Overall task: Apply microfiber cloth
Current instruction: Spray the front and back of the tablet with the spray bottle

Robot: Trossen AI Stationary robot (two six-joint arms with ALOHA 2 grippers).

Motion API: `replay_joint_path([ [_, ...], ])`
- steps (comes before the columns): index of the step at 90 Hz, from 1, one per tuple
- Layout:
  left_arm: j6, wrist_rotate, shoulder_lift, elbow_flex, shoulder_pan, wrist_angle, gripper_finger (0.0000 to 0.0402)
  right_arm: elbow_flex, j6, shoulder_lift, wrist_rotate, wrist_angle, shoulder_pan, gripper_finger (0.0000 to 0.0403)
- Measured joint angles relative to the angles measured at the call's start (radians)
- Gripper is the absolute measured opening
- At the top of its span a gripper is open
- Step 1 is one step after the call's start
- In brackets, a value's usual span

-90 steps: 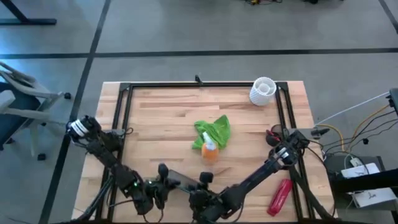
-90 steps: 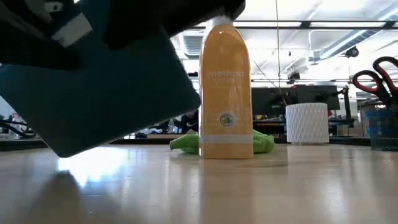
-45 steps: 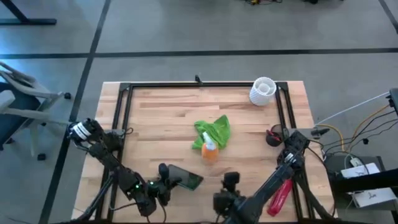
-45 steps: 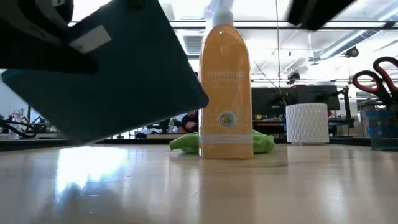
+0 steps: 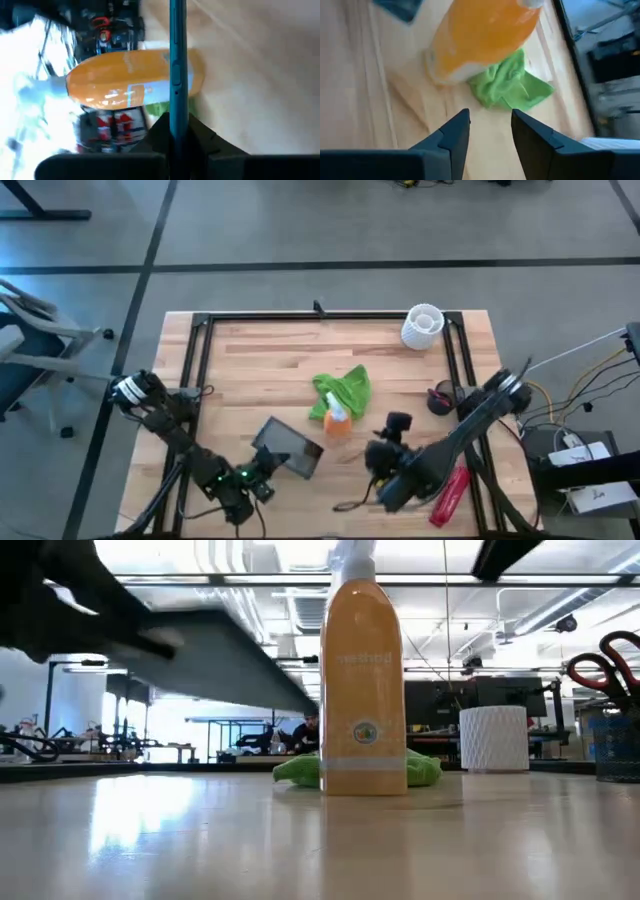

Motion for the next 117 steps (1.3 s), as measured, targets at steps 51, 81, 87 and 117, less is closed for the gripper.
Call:
replay_joint_path([
  [51,0.542,-0.174,-0.013,-0.048,0.271,-0.118,0.0009,-0.447,-0.394,-0.34,-0.311,0.625,-0.278,0.0108],
  [81,0.605,-0.062,-0.162,-0.193,0.399,-0.098,0.0006,-0.457,-0.559,-0.376,-0.312,0.716,-0.389,0.0179],
  [87,0.643,-0.043,-0.214,-0.223,0.42,-0.09,0.0006,-0.459,-0.605,-0.372,-0.331,0.742,-0.409,0.0188],
  [117,0.984,0.113,-0.424,-0.285,0.534,0.073,0.0005,-0.459,-0.775,-0.372,-0.535,0.766,-0.521,0.0193],
])
